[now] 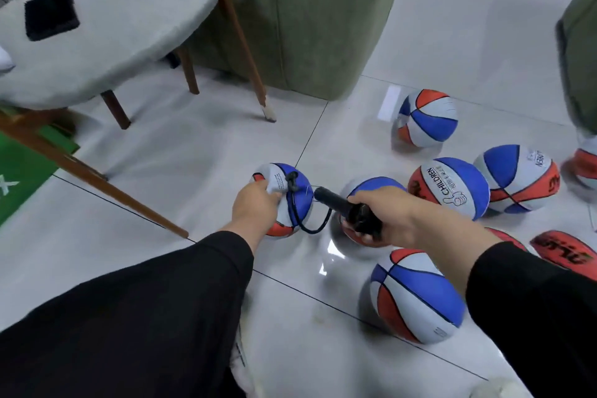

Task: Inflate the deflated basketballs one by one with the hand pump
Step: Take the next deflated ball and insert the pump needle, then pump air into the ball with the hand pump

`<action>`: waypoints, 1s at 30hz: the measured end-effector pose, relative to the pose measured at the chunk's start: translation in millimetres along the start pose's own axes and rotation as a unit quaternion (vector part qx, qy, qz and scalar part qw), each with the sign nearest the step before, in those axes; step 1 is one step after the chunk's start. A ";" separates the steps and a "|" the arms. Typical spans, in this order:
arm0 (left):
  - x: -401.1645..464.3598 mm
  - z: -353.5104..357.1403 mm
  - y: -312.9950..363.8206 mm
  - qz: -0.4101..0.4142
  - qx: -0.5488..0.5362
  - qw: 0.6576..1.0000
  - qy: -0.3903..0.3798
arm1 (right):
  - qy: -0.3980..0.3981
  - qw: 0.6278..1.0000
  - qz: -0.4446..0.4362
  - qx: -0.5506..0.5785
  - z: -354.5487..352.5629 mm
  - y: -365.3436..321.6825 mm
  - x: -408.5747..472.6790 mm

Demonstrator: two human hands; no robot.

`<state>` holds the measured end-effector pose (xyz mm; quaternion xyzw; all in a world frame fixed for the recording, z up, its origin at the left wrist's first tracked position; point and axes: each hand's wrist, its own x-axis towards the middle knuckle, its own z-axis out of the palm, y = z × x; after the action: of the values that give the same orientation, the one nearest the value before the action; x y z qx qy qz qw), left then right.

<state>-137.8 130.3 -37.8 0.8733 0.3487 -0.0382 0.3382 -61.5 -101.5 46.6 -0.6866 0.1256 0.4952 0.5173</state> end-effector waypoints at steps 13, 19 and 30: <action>12.9 27.3 -9.8 0.043 0.116 0.990 -0.065 | 0.034 0.994 0.089 0.056 14.0 30.7 59.1; -40.8 38.2 14.5 0.060 -0.017 0.996 0.057 | 0.060 0.993 0.096 0.041 19.4 38.9 67.3; -91.4 94.1 9.9 -0.384 -0.451 0.779 -0.208 | 0.088 0.993 0.084 0.015 33.9 69.3 41.2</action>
<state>-184.5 13.7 -76.9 0.3857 0.5535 -0.1839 0.7149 -107.9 -89.2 -26.5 -0.7066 0.2348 0.4727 0.4713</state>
